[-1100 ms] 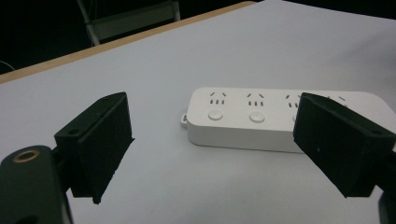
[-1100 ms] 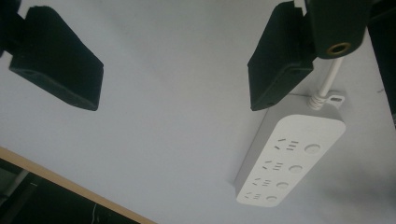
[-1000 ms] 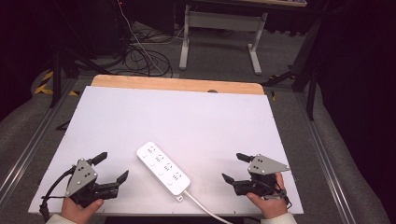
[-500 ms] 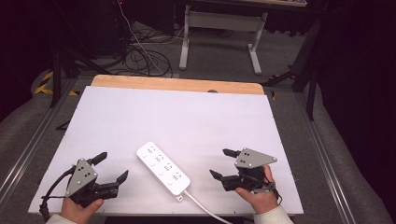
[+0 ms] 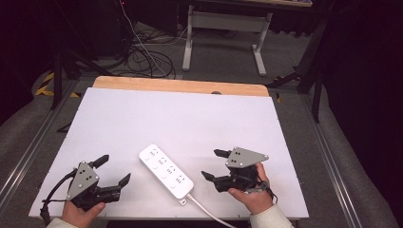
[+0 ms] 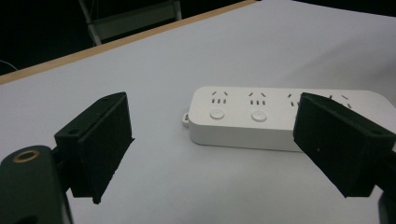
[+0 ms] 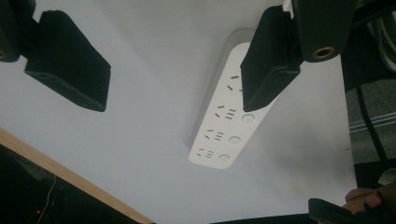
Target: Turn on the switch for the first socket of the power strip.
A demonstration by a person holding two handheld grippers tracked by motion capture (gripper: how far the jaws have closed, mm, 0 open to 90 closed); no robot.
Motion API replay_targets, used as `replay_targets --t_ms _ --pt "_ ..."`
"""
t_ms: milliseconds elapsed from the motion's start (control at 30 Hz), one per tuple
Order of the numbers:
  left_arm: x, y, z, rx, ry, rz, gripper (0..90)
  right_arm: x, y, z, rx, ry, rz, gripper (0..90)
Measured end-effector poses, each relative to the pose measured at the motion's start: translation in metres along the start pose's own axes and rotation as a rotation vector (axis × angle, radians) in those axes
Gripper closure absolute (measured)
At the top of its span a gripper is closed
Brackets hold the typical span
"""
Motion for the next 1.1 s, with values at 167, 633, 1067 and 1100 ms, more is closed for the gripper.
replay_targets --t_ms 167,633,1067,1100 --pt "0.0 0.0 0.0 0.001 0.005 0.002 12.5 0.004 0.009 0.006 0.022 -0.006 0.008 24.8" --pt "0.0 0.0 0.001 -0.001 0.006 0.003 12.5 0.014 0.037 0.024 0.075 -0.022 0.028 25.6" --pt "0.0 0.0 0.001 0.003 0.002 0.002 12.4 0.019 0.045 0.029 0.059 -0.034 0.011 53.4" --pt "0.0 0.001 0.001 0.003 0.002 0.002 12.4 0.02 0.044 0.029 0.063 -0.028 0.0 56.6"
Point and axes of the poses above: each handheld gripper's, and its own axes: y roughly forward along the jaws, x roughly out of its top, z roughly to its left, the point moved 10 cm from there along y, roughly forward along the jaws, and after that the axes turned 9 degrees about -z, right-handed, at the moved point
